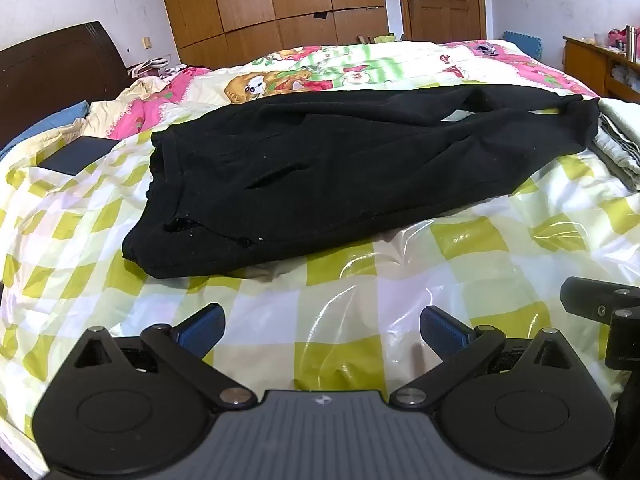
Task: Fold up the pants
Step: 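Move both grippers toward the waistband of the black pants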
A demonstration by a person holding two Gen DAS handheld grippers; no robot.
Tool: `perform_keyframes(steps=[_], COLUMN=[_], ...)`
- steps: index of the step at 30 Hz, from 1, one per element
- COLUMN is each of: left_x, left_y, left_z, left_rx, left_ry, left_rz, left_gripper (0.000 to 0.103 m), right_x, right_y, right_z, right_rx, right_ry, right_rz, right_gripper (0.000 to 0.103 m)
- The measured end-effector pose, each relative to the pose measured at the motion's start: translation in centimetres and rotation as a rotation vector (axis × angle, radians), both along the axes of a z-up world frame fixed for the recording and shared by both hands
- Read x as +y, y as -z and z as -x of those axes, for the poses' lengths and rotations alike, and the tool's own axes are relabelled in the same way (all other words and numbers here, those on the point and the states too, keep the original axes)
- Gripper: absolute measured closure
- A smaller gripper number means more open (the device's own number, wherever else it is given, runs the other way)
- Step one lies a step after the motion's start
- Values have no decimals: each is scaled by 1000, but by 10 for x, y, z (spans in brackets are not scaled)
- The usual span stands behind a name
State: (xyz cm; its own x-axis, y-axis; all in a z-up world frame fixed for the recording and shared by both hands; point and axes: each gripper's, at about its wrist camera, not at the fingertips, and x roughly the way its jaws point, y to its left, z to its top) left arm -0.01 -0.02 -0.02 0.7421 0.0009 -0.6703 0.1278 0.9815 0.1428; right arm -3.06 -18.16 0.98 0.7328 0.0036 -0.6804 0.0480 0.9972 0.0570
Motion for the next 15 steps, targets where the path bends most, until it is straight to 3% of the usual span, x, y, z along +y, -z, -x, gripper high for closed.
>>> perform_keyframes(steps=[15], left_x=[0], left_y=[2], left_z=[0], left_rx=[11], left_ry=[15], left_rz=[6], left_gripper=[0], right_x=[0], right_y=[1], right_z=[-3], right_rx=[8], right_ry=[13], right_rz=[36], right_gripper=[2])
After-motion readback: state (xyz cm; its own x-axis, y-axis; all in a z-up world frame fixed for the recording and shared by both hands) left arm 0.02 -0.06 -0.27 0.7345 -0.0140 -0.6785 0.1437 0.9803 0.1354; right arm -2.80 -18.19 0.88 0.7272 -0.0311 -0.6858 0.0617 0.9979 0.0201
